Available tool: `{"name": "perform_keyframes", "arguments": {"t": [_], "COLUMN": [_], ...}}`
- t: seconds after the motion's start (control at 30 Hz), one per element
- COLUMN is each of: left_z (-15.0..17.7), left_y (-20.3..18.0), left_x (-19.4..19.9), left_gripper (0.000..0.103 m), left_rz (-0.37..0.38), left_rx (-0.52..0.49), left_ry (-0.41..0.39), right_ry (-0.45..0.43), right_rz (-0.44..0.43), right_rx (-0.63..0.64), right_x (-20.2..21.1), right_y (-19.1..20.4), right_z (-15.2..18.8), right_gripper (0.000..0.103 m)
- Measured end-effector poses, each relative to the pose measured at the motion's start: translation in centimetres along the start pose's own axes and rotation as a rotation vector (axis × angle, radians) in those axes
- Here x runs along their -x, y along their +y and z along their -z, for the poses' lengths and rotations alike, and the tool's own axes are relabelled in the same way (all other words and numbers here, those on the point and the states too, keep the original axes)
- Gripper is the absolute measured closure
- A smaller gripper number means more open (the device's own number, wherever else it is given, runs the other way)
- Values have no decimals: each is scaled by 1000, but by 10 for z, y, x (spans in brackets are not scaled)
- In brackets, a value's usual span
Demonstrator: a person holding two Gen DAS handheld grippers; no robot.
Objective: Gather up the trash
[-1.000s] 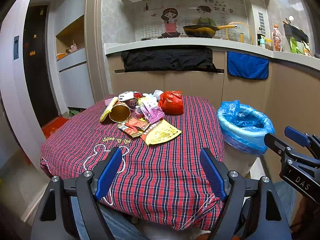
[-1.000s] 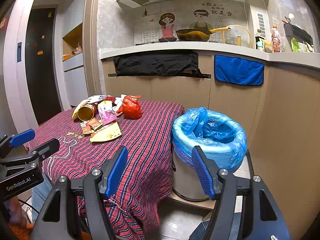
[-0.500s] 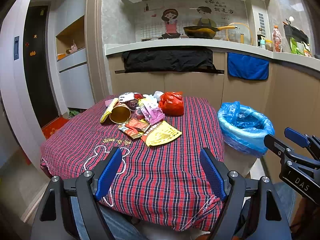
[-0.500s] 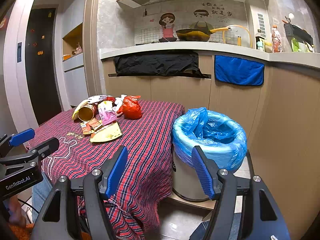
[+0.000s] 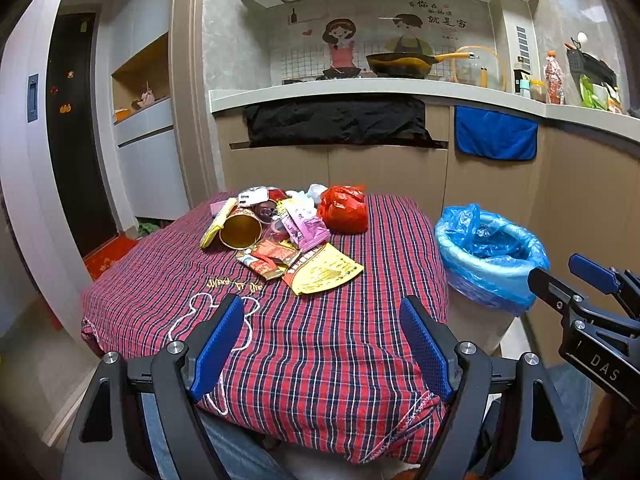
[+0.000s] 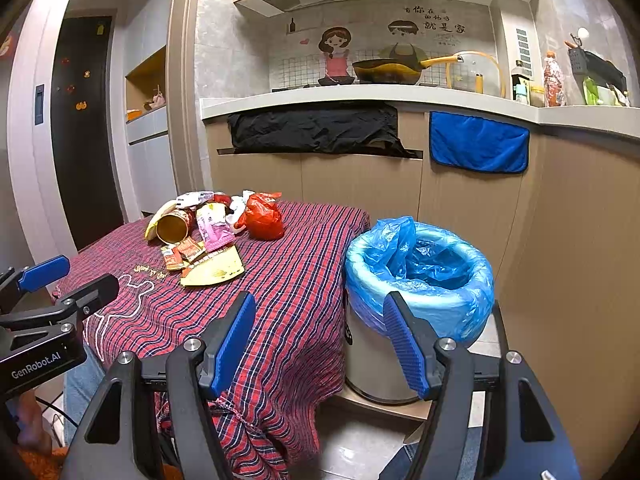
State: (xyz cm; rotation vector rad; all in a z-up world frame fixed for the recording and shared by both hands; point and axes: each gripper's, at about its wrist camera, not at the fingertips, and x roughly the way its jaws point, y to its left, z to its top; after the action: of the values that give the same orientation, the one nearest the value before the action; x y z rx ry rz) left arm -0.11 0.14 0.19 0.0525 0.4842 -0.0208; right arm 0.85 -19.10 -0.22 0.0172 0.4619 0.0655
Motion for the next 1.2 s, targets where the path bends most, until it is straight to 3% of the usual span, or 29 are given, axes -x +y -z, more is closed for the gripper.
{"name": "perform_keyframes", "arguments": {"t": [0.77,1.2], "left_z": [-5,-40], "left_y": [2,26], "left_x": [1,-50], "left_gripper": [23,23], "left_rz": [13,21], "left_rx": [9,71], "left_ry": [6,-26], "right_ry": [5,-13], "right_rz": [2,-56], "right_rx": [7,67], "right_x": [-3,-55], "right_y": [-4,10], "right_z": [-4,-37], "right_gripper": [39,39]}}
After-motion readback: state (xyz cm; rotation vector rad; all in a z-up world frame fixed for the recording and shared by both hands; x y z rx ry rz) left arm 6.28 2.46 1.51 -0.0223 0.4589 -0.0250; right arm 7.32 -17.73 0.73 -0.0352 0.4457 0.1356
